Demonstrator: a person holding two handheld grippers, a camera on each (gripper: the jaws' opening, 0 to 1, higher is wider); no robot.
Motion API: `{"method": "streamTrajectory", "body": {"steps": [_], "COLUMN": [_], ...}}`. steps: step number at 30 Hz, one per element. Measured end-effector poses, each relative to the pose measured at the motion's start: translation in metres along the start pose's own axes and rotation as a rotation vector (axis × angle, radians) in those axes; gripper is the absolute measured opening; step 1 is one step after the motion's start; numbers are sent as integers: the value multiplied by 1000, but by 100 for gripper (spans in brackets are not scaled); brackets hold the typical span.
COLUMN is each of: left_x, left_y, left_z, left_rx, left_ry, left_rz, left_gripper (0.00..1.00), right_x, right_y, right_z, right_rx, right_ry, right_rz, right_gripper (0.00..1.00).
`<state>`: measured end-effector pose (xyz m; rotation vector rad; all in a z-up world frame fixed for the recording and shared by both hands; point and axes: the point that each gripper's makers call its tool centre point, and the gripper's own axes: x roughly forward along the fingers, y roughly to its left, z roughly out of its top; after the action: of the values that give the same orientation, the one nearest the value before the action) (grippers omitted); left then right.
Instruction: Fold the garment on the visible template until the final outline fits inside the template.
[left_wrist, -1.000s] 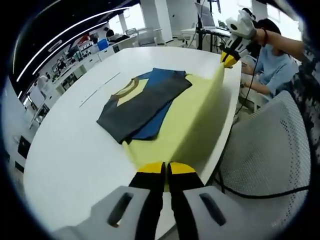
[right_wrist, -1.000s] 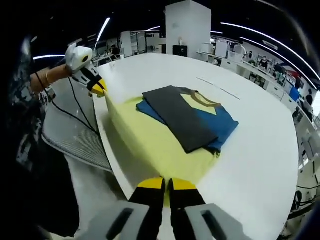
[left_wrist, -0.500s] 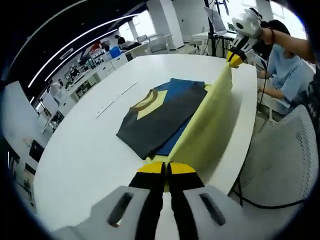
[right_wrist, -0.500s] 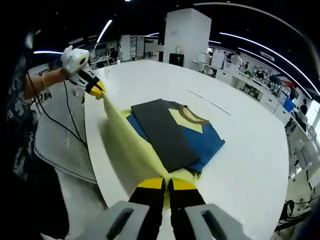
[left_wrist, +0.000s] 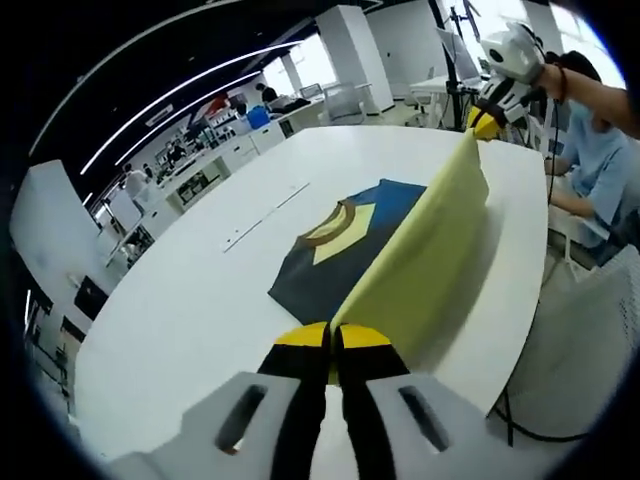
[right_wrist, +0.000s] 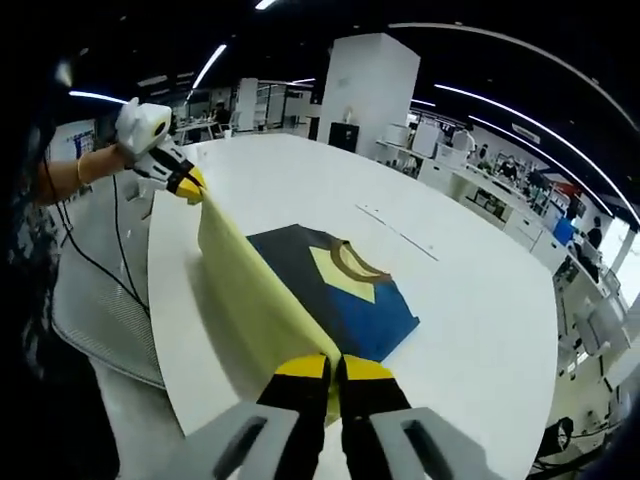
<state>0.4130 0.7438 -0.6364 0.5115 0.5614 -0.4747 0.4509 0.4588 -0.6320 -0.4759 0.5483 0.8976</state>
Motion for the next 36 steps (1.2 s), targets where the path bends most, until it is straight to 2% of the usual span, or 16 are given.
{"method": "streamTrajectory", "body": {"steps": [3, 7, 12, 18, 23, 28, 30, 32, 36], "left_x": [3, 8, 16, 26, 33, 41, 46, 51, 62], "left_y": [10, 18, 32, 51, 66, 76, 79, 83, 89], "left_z": [7, 13, 23, 38, 48, 55, 57, 58, 59], "left_rx": [-44, -53, -81, -106, -85, -68, -88, -88, -22], "left_ry": [-30, -53, -75, -106, -112, -110, -117, -110, -91], "left_rz": [39, 76, 124, 185, 238, 266, 264, 274, 295], "left_gripper": [0, 0, 0, 0, 0, 0, 0, 0, 0], "right_x": [3, 7, 15, 20, 24, 30, 33, 38, 46], "right_y": [-7, -18, -35, -54, -65, -75, -81, -84, -94], "right_z": [8, 17, 25, 38, 49, 54, 53, 56, 57], "right_rx": [-20, -18, -104, -134, -145, -160, -189, -191, -194], "right_ry": [-9, -24, 4, 22, 20, 33, 61, 61, 86], "right_rz": [-23, -62, -127, -193, -223, -251, -278, -284, -304], "right_gripper": [0, 0, 0, 0, 0, 0, 0, 0, 0]}}
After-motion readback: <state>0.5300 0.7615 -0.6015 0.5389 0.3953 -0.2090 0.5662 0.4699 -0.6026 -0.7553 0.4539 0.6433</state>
